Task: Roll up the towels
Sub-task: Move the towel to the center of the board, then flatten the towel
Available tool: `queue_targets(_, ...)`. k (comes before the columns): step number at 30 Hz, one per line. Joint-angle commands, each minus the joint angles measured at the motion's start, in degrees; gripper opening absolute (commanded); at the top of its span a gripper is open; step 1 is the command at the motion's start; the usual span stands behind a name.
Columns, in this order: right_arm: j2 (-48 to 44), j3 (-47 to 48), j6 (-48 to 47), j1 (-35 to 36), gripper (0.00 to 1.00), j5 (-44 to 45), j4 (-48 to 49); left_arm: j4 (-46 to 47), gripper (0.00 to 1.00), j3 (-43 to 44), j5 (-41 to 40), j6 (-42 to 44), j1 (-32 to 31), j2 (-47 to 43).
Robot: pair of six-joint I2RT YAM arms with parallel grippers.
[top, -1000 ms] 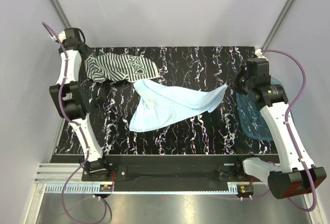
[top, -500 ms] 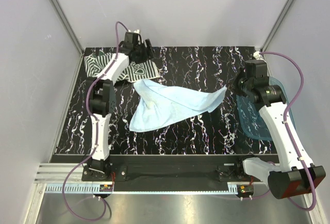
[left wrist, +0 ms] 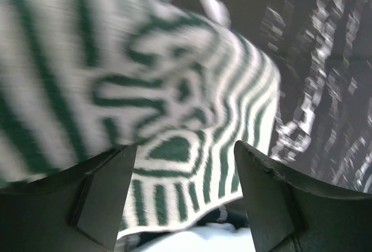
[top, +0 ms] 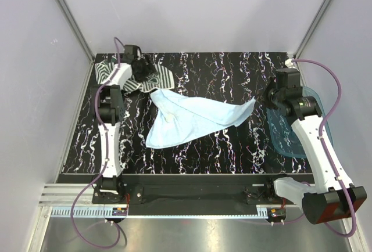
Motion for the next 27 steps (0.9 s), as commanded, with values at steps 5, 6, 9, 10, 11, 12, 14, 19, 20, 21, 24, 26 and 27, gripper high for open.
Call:
queue_targets(5,0.3,-1.2,0.2,0.2,0.0,-1.0,2.8,-4.2,0.76,1.3,-9.6,0.6,12.9,-2.6)
queue_targets(6,0.6,-1.3,0.3,0.1,0.0,-1.0,3.0,-4.3,0.76,1.5,-10.2,0.7,15.0,-3.0)
queue_targets(9,0.7,-1.5,0.4,0.1,0.0,-1.4,3.4,-6.1,0.79,2.8,-16.0,2.2,17.0,-5.1)
queue_targets(10,0.8,-1.5,0.4,0.2,0.0,-1.5,3.4,-6.4,0.8,3.9,-16.8,2.6,17.1,-6.5)
queue_targets(11,0.9,-1.5,0.4,0.2,0.0,-1.7,3.5,-7.2,0.81,4.0,-19.0,2.8,17.0,-7.4)
queue_targets(12,0.8,-1.5,0.4,0.2,0.0,-1.7,3.6,-7.0,0.81,3.9,-19.1,3.2,16.9,-8.5)
queue_targets(14,0.8,-1.4,0.7,0.3,0.0,-1.9,3.8,-7.2,0.82,2.4,-20.1,3.3,15.9,-12.7)
queue_targets(19,0.7,0.2,0.6,0.2,0.0,-2.1,3.1,-8.6,0.81,-6.7,-21.1,2.3,13.0,-27.7)
queue_targets(20,0.5,0.5,0.7,0.1,0.0,-2.1,2.8,-9.0,0.81,-12.8,-19.6,1.5,12.4,-30.3)
queue_targets(21,0.4,0.9,0.6,0.2,0.0,-2.1,2.8,-9.2,0.81,-16.0,-19.3,0.5,12.1,-33.1)
queue_targets(24,-0.2,1.4,0.6,0.2,0.0,-2.2,1.9,-9.0,0.79,-31.6,-15.6,-3.9,10.7,-47.2)
queue_targets(26,-0.4,1.7,0.8,0.2,0.0,-2.5,1.3,-9.8,0.79,-38.6,-14.9,-5.4,8.7,-53.2)
queue_targets(27,-0.8,1.7,1.0,0.2,0.0,-2.7,1.1,-10.0,0.79,-46.2,-14.9,-6.4,7.9,-58.8)
